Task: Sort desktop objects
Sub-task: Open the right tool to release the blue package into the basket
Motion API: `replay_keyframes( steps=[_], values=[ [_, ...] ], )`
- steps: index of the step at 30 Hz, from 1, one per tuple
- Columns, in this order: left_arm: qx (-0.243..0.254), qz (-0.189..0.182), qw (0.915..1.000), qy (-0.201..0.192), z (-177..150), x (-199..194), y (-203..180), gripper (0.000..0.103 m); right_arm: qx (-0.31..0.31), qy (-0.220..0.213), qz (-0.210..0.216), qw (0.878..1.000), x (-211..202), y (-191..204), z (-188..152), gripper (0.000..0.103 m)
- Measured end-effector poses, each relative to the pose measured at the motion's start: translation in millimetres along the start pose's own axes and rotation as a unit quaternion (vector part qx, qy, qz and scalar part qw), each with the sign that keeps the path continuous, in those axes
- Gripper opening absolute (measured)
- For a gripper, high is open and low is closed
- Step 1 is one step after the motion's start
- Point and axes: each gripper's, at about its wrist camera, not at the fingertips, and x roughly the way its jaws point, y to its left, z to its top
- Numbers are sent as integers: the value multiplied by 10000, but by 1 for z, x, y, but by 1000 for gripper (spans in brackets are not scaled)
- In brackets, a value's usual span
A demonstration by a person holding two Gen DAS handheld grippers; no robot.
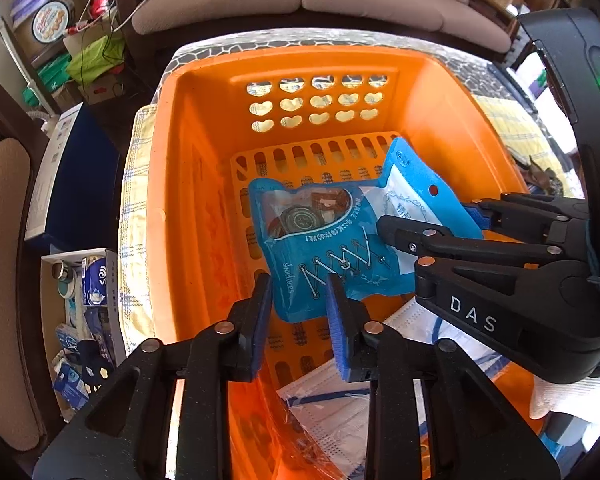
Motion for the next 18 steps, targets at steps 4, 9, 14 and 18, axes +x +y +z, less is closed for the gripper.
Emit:
replay_keyframes(
  steps=[4, 9, 14, 18],
  values=[
    [-118, -74, 9999, -93, 0, -9, 4, 49, 145, -106, 191, 9997, -5, -5, 1, 45],
    [-199, -71, 9997, -153, 0, -21, 7, 49, 138, -298, 206, 9992, -22, -6, 3, 53],
    [-225, -45, 9995, -204, -2, -34, 8, 49, 149, -421, 145, 9989, -39, -5, 2, 57],
    [-238, -9, 9994, -247, -4, -46, 8, 49, 187, -489, 122, 9986, -52, -8, 0, 57]
  ],
)
